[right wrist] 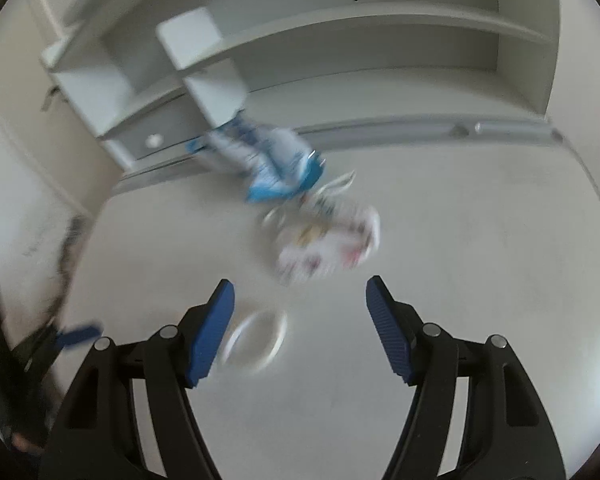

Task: Collect trash
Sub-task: 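Grasp the small wrapper with the left tool while the right tool grasps the white-pink bag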

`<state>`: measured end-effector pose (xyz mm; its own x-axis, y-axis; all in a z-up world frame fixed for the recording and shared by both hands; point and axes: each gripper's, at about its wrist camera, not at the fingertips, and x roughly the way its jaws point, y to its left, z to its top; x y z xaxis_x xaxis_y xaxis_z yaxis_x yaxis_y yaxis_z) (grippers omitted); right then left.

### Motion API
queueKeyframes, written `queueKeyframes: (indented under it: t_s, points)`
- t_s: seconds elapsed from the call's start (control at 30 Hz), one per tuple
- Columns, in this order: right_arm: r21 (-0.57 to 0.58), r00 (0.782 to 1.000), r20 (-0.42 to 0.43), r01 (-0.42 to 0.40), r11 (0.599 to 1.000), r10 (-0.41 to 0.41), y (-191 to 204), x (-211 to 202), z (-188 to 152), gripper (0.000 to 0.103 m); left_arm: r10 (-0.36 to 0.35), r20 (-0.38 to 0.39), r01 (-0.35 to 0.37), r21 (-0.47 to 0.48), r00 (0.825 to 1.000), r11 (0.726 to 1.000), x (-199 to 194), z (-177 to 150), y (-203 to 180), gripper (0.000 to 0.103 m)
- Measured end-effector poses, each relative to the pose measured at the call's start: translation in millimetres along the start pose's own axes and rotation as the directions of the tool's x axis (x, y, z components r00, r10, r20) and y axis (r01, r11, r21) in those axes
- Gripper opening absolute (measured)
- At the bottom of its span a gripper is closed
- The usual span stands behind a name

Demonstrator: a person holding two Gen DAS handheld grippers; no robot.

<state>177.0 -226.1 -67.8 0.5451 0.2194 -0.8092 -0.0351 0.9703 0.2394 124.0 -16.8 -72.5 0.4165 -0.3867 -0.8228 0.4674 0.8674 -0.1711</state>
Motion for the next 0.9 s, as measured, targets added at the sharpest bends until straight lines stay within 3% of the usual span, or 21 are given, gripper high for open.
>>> queueKeyframes:
  t_s: [0.1, 0.2, 0.23, 0.33, 0.37, 0.43, 0.47, 0.53, 0.6, 0.67, 0.9]
  points:
    - [0.048, 0.998, -0.041, 0.043, 0.998, -0.041, -16.0, 24.7, 14.0, 0.066, -0.039, -0.018, 0.04, 0.028, 0.999, 0.999, 11.5, 7.6, -9.2, 0.091]
    - [0.084, 0.996, -0.089, 0.033, 0.996, -0.026, -25.8, 45.0, 17.2, 0.066, -0.037, -0.03, 0.039, 0.068, 0.999, 0.997, 20.0, 12.1, -17.9, 0.091]
    - [0.074, 0.997, -0.068, 0.037, 0.997, -0.032, -25.2, 44.4, 18.0, 0.064, -0.028, -0.029, 0.03, 0.076, 0.999, 0.997, 21.9, 13.3, -19.3, 0.091]
    - [0.078, 0.997, -0.071, 0.013, 0.997, -0.007, -26.2, 45.3, 18.8, 0.041, -0.045, -0.031, 0.047, 0.076, 0.998, 0.996, 27.3, 15.8, -23.3, 0.091]
    - [0.08, 0.998, -0.067, -0.001, 0.997, 0.006, -27.6, 44.7, 17.7, 0.037, -0.039, -0.028, 0.041, 0.075, 0.999, 0.996, 28.8, 15.7, -25.7, 0.087]
    - [0.075, 0.998, -0.061, -0.011, 0.997, 0.016, -27.1, 41.8, 15.5, 0.025, -0.029, -0.038, 0.032, 0.084, 0.999, 0.996, 31.7, 15.9, -30.2, 0.077]
    - [0.077, 0.998, -0.056, -0.023, 0.997, 0.027, -27.1, 38.8, 14.2, 0.019, -0.034, -0.044, 0.037, 0.082, 0.998, 0.996, 33.1, 16.3, -30.8, 0.066]
    - [0.081, 0.998, -0.038, -0.045, 0.996, 0.049, -27.8, 30.1, 12.0, 0.018, -0.045, -0.061, 0.05, 0.081, 0.997, 0.995, 34.7, 14.9, -33.2, 0.044]
    - [0.084, 0.998, -0.026, -0.059, 0.995, 0.061, -27.8, 26.1, 13.5, 0.018, -0.03, -0.083, 0.037, 0.08, 0.996, 0.996, 39.3, 14.1, -37.3, 0.01]
    - [0.088, 0.997, -0.014, -0.075, 0.993, 0.077, -30.2, 18.1, 12.2, 0.018, -0.019, -0.086, 0.025, 0.071, 0.996, 0.997, 38.6, 11.7, -36.2, 0.0]
    - [0.072, 0.994, 0.021, -0.106, 0.992, 0.105, -31.4, -8.1, 10.1, 0.017, 0.016, -0.034, -0.013, 0.075, 0.999, 0.997, 14.3, 10.7, -39.8, 0.0]
